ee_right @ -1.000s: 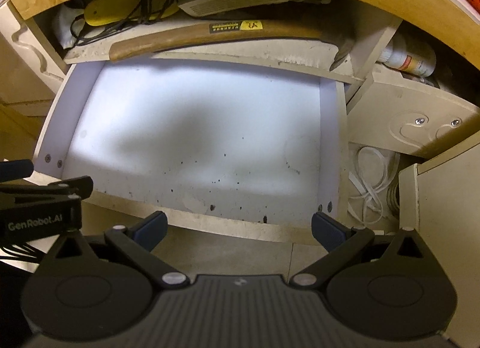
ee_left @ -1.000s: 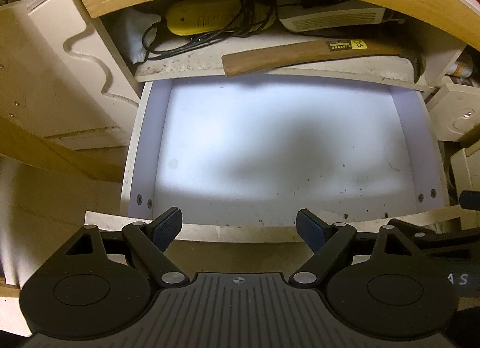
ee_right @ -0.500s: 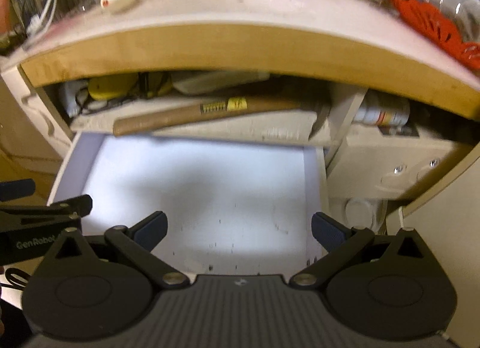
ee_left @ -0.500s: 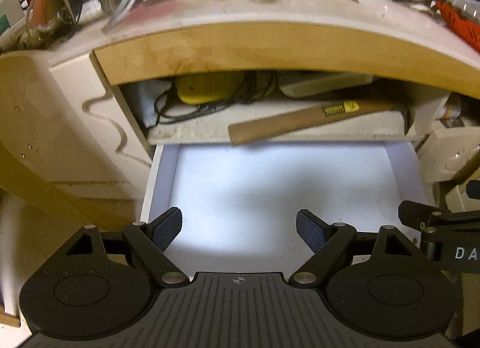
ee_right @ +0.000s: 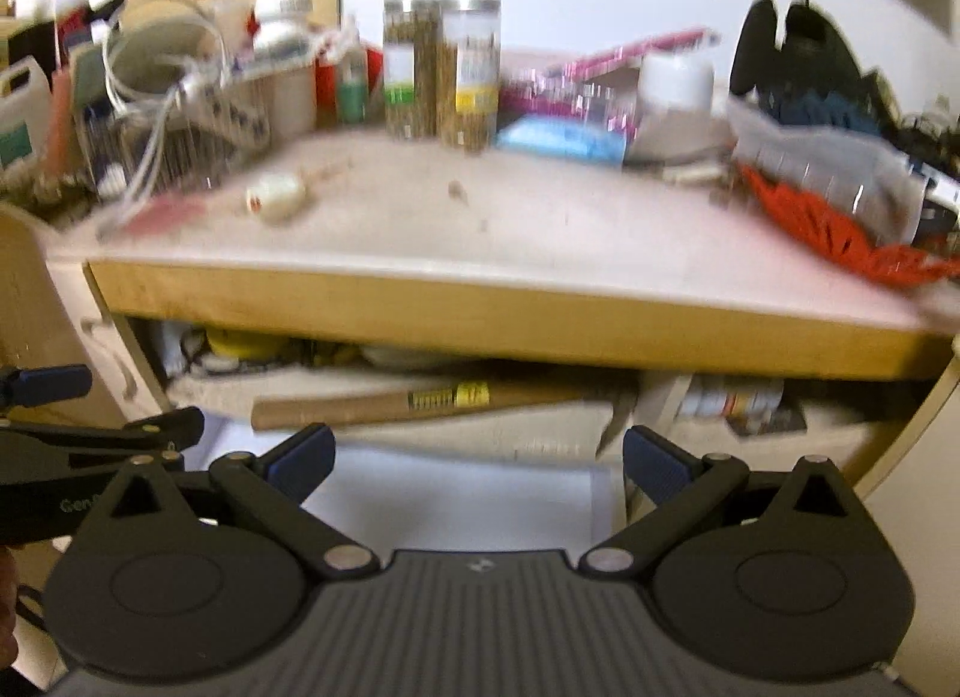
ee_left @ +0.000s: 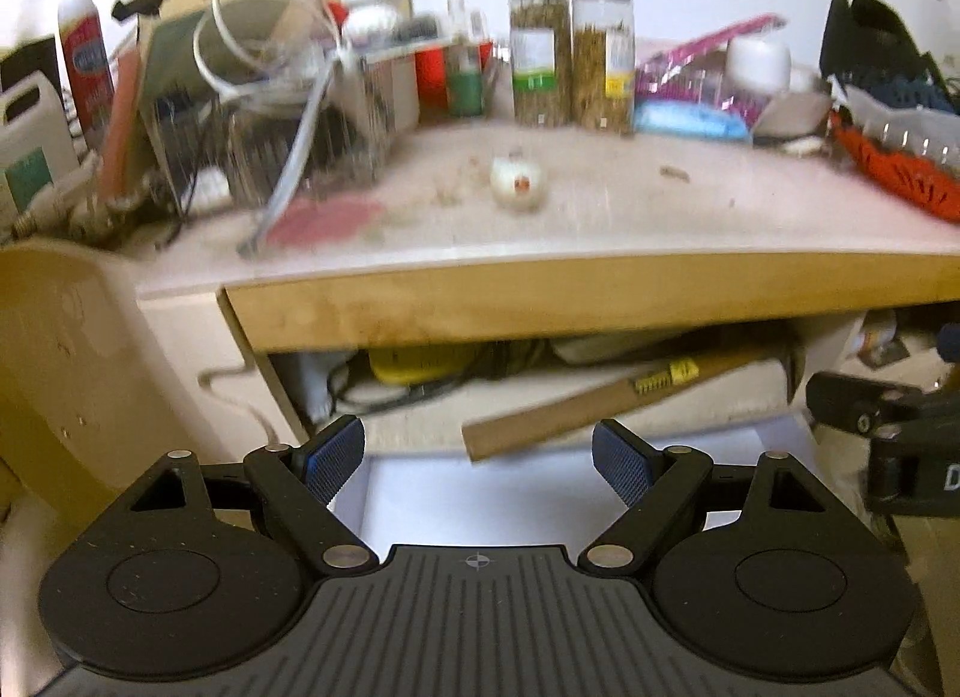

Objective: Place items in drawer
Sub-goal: 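Move the left tool to the white egg-shaped item and grasp it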

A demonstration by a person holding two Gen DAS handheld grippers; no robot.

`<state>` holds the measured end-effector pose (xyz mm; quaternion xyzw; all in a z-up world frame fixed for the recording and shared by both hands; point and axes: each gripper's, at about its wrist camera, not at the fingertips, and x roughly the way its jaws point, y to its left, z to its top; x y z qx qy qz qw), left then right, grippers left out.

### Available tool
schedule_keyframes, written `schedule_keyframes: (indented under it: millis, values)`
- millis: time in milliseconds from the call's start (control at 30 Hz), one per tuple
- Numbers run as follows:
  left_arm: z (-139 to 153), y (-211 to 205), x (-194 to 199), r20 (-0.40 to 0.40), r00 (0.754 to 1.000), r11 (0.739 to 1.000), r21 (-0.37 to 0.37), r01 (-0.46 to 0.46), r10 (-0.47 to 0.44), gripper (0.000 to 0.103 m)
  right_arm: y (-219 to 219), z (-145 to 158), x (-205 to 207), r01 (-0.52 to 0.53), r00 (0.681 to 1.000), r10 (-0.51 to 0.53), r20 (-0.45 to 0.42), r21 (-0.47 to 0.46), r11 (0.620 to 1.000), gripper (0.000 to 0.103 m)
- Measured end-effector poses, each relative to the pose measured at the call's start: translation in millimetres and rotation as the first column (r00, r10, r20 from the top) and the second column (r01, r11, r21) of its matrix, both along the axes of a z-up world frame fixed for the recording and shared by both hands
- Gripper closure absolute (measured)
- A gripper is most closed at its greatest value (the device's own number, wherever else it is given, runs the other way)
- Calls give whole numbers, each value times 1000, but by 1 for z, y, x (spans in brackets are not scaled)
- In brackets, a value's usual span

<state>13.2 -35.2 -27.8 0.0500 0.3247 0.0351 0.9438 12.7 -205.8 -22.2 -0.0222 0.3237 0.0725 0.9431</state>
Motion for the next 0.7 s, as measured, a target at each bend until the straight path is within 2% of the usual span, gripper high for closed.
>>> schedule_keyframes:
  millis: [167, 367, 533, 700]
  values:
    - [6, 3, 1, 46, 999, 1000, -15, 10, -9, 19, -4, 16, -6, -4, 995, 2, 98, 22, 1000, 1]
    - [18, 2, -9, 169, 985, 999, -13, 36, -33, 19, -7, 30, -12, -6, 983, 0, 183, 34, 999, 1]
    - [26, 2, -13, 236, 971, 999, -21, 35, -29, 19, -5, 35, -14, -14, 978, 7, 208, 32, 999, 1]
    - [27, 5, -13, 255, 967, 999, -45, 21, -9, 19, -6, 35, -17, -18, 977, 10, 211, 33, 999, 1]
